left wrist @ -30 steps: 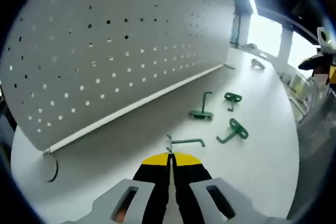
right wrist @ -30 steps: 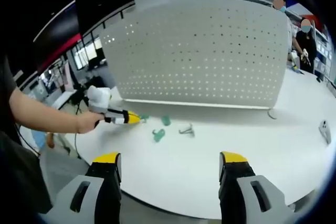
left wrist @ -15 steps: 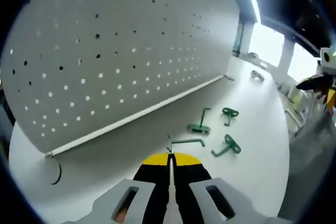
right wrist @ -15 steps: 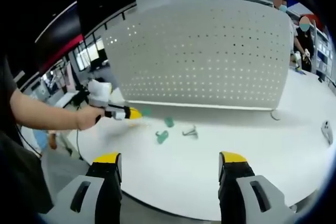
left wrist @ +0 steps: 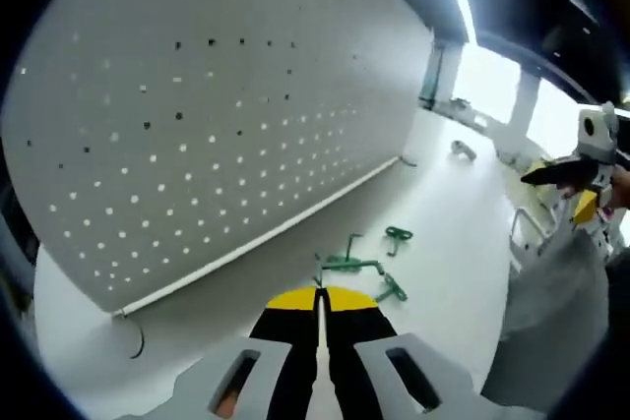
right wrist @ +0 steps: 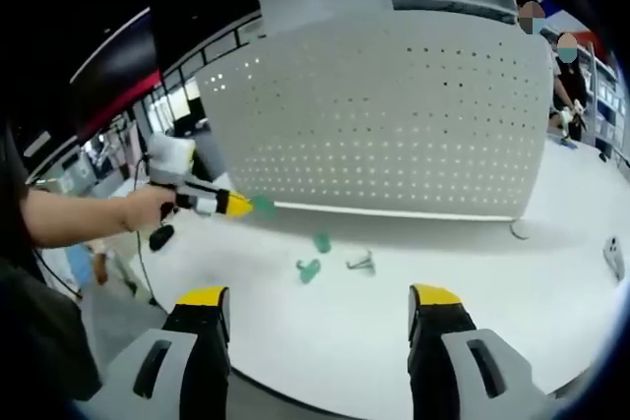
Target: Insert the hook assembly into the mounting plate slot until the hook locks in place.
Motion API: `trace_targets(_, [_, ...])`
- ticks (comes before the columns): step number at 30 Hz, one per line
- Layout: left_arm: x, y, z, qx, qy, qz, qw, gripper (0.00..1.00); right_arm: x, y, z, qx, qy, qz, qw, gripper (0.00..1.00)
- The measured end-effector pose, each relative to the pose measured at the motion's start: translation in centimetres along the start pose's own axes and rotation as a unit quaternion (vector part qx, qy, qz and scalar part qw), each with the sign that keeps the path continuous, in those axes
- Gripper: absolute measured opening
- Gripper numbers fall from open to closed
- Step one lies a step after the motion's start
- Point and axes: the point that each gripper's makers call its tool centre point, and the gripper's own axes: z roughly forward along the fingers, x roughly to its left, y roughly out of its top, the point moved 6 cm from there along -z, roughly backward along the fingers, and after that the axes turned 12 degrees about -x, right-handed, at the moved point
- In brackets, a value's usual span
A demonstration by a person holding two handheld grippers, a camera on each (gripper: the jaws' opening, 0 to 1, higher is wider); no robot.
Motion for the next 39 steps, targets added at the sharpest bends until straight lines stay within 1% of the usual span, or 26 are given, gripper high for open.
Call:
trace_targets(1, [-0.2,0.5,-0.3,-0.007,0.0,-0.004,1.0,0.01,0.1,0.1,0.1,-0.001,0.001,-0.001,1.0,0.74])
trace_targets(4, [-0.7,1.7,-0.9,-0.011,-0.006,-0.009,0.9999,0.01,0.7,0.3,0.3,-0.004,0.01,-0.002,0.9999,0.74])
trace_targets(8, [-2.1,3.1,-1.8,-0.016,-0.023,-0.019,0.9994,0.01,1.4,0.8,0.5,-0.014,0.02,0.018,0.9995,0.73])
trace_targets(12, [-3.2,3.6,-2.4,-0.012,-0.031,-0.017,0.9993,0.01,1.8,1.3,0.6,-0.021,0.027,0.018,0.9993,0.72])
trace_targets(16, [-3.8,3.7,-2.9,0.001,-0.029,-0.017,0.9994,0.01,2.4,1.5,1.0,-0.023,0.038,0.01,0.999,0.71])
trace_targets(20, [-4.8,4.1,-3.5,0.017,-0.038,-0.018,0.999,0.01,3.4,1.6,1.3,-0.023,0.055,0.0,0.9982,0.69])
trace_targets(22, [-5.3,4.4,-3.7,0.018,-0.048,-0.018,0.9985,0.01,4.0,1.8,1.6,-0.023,0.066,-0.005,0.9976,0.67])
trace_targets(24, [-5.7,4.7,-4.0,0.014,-0.054,-0.027,0.9981,0.01,4.7,1.9,1.9,-0.022,0.077,-0.012,0.9967,0.66])
trace_targets(27, [-6.0,5.1,-4.5,0.016,-0.059,-0.039,0.9974,0.01,5.7,2.3,2.3,-0.025,0.093,-0.024,0.995,0.64])
trace_targets(29, [-6.4,5.2,-4.9,0.026,-0.066,-0.041,0.9967,0.01,6.6,2.7,2.6,-0.028,0.109,-0.035,0.993,0.63])
trace_targets(30, [-6.7,5.2,-5.0,0.033,-0.07,-0.038,0.9962,0.01,6.9,2.9,2.8,-0.03,0.114,-0.039,0.9922,0.62])
trace_targets(31, [-7.2,5.1,-5.3,0.048,-0.082,-0.035,0.9949,0.01,7.2,3.1,2.9,-0.031,0.12,-0.043,0.9914,0.62])
trace_targets(33, [-8.0,5.0,-5.6,0.067,-0.092,-0.038,0.9928,0.01,8.0,3.4,3.4,-0.033,0.132,-0.052,0.9892,0.61])
trace_targets(34, [-8.3,5.0,-5.7,0.07,-0.094,-0.038,0.9924,0.01,8.3,3.6,3.6,-0.033,0.139,-0.056,0.9882,0.61])
trace_targets(36, [-9.0,4.8,-5.9,0.085,-0.105,-0.049,0.9896,0.01,9.2,3.9,4.1,-0.035,0.154,-0.067,0.9851,0.59])
trace_targets(38, [-9.5,4.7,-5.9,0.091,-0.111,-0.056,0.9881,0.01,10.1,4.1,4.4,-0.034,0.169,-0.076,0.982,0.57])
trace_targets(39, [-9.7,4.6,-5.9,0.099,-0.113,-0.059,0.9869,0.01,10.5,4.1,4.5,-0.034,0.175,-0.082,0.9806,0.56])
